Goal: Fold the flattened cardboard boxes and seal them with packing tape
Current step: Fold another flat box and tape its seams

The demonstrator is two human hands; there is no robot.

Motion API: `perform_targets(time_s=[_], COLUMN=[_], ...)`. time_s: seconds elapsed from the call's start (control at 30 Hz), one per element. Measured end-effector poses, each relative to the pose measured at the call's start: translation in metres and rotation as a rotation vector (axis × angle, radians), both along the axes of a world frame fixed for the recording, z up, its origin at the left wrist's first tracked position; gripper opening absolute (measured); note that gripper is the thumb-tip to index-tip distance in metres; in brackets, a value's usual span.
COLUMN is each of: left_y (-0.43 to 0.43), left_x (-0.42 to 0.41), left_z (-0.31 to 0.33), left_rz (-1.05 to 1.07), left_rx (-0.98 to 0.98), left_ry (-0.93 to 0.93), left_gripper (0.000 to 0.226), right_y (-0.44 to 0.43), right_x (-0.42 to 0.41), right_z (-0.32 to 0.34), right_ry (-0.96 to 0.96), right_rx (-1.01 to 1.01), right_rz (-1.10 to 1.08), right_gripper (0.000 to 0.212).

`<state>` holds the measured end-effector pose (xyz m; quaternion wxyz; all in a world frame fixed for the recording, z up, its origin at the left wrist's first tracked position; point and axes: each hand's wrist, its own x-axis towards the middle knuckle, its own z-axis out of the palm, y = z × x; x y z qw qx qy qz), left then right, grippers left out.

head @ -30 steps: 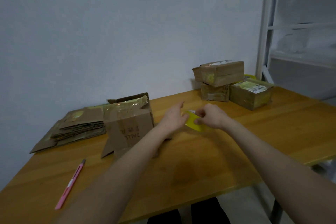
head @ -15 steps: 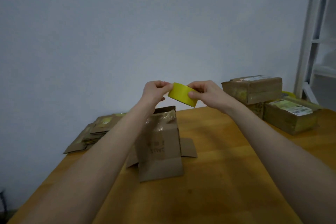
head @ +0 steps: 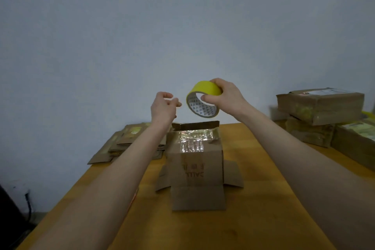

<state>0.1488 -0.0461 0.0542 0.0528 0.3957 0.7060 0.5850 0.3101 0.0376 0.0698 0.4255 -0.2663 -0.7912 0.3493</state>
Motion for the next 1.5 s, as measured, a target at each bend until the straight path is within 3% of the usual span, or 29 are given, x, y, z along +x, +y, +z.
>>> perform_targets(time_s=[0.07, 0.17, 0.23, 0.3, 0.37, 0.43, 0.5, 0.57, 0.7, 0.87, 0.93, 1.07, 1.3, 1.5], left_y=[-0.01, -0.023, -0.027, -0.028, -0.031, -0.033, -0.034, -0.032, -0.034, -0.037, -0.033, -0.023, -0.016, -0.012], left_x=[-0.01, -0.015, -0.017, -0.019, -0.019, -0.018, -0.018, -0.019, -0.027, -0.039, -0.04, -0.043, -0.044, -0.043], left_z=[-0.008, -0.025, -0.039, -0.051, -0.062, -0.071, -0.077, -0.081, -0.085, -0.076, -0.069, -0.06, -0.065, -0.073], left_rz=[-0.055, -0.243, -0.288, -0.279, -0.279, -0.286, -0.285, -0.276, -0.286, -0.23, -0.199, -0.248, -0.14, -0.019], left_rx=[-0.118, -0.456, -0.605, -0.636, -0.611, -0.572, -0.544, -0.521, -0.415, -0.203, -0.265, -0.464, -0.318, -0.287], left_ry=[0.106, 0.379, 0.523, 0.608, 0.576, 0.493, 0.441, 0.373, 0.139, -0.279, -0.238, -0.117, -0.17, -0.006], left_gripper=[0.047, 0.072, 0.071, 0.061, 0.051, 0.043, 0.039, 0.041, 0.052, 0.031, 0.028, 0.043, 0.023, 0.033], right_y=[0.009, 0.014, 0.014, 0.012, 0.011, 0.01, 0.007, 0.002, -0.008, -0.004, -0.003, -0.002, -0.004, -0.003], right_x=[-0.003, -0.01, -0.013, -0.012, -0.011, -0.013, -0.015, -0.019, -0.029, -0.032, -0.033, -0.034, -0.036, -0.049], right_z=[-0.006, -0.018, -0.026, -0.032, -0.037, -0.037, -0.031, -0.026, -0.047, -0.06, -0.059, -0.06, -0.058, -0.05], right_ry=[0.034, -0.002, -0.026, -0.11, -0.163, -0.1, 0.01, -0.001, -0.235, -0.194, -0.201, -0.186, -0.253, -0.348], right_rx=[-0.043, -0.11, -0.211, -0.273, -0.287, -0.289, -0.294, -0.285, -0.22, -0.28, -0.262, -0.275, -0.189, -0.085], right_rz=[-0.035, -0.031, 0.027, 0.08, 0.103, 0.087, 0.096, 0.158, 0.235, 0.251, 0.271, 0.293, 0.303, 0.245], right_gripper=[0.036, 0.035, 0.031, 0.03, 0.035, 0.042, 0.038, 0.034, 0.04, 0.043, 0.044, 0.049, 0.047, 0.036])
